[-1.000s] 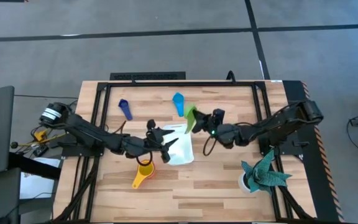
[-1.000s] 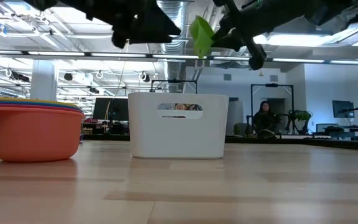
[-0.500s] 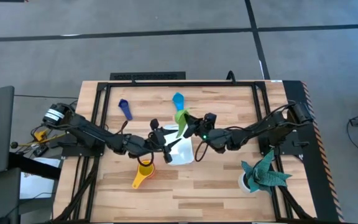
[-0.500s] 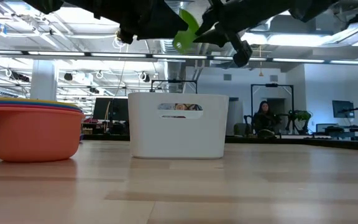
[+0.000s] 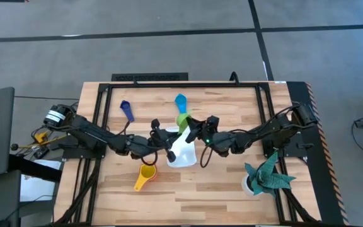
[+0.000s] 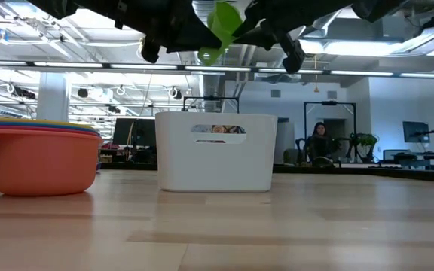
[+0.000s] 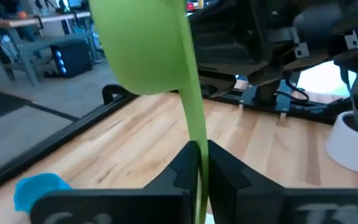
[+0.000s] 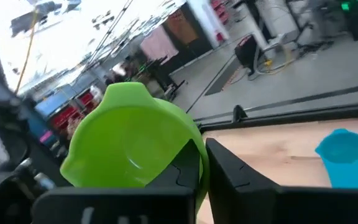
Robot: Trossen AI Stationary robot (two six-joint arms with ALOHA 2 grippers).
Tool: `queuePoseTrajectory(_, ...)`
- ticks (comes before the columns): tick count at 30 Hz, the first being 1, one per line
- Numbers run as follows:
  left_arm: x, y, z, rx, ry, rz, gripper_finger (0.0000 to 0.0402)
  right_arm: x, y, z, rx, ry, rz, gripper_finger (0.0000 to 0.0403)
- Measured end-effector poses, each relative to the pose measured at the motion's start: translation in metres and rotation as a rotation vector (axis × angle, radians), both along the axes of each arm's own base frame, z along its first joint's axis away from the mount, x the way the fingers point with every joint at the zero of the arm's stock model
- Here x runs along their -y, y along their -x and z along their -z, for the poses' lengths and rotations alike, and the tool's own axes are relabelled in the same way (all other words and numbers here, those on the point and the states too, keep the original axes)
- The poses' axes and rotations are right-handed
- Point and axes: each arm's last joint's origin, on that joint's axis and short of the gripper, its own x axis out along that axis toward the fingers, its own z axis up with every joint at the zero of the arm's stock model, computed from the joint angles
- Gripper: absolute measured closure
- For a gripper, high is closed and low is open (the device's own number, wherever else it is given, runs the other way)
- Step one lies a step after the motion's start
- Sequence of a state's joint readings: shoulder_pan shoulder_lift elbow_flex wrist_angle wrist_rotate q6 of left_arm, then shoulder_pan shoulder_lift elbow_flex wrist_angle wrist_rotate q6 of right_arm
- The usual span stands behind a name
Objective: Nest measuring cups in basket
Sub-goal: Stack the green nest measuring cup into the yellow nest measuring cup
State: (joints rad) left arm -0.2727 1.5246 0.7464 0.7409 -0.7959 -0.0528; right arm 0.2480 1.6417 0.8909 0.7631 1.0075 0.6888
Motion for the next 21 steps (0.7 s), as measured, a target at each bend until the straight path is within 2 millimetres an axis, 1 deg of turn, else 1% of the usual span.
queuePoseTrajectory(3, 0.001, 0.001, 0.002, -0.009, 0.033, 0.000, 0.0398, -0.001, -0.001, 0.000, -0.044, 0.051, -0.063, 0.0359)
queuePoseTrajectory(6, 0.003, 0.008, -0.001, -0.026, 0.086, 0.009, 0.0399, -0.004, 0.000, -0.003, -0.140, 0.170, -0.135, 0.0353)
queuePoseTrajectory(11, 0.010, 0.028, -0.015, -0.047, 0.171, 0.047, 0.0400, -0.009, 0.008, -0.010, -0.286, 0.302, -0.219, 0.0331)
queuePoseTrajectory(13, 0.012, 0.038, -0.023, -0.040, 0.198, 0.060, 0.0401, -0.009, 0.012, -0.012, -0.366, 0.362, -0.310, 0.0316)
queuePoseTrajectory(17, 0.015, 0.054, -0.034, -0.066, 0.286, 0.178, 0.0401, -0.007, 0.019, -0.017, -0.427, 0.406, -0.519, 0.0282)
queuePoseTrajectory(21, 0.014, 0.069, -0.036, -0.142, 0.366, 0.254, 0.0401, -0.006, 0.027, -0.022, -0.453, 0.413, -0.614, 0.0255)
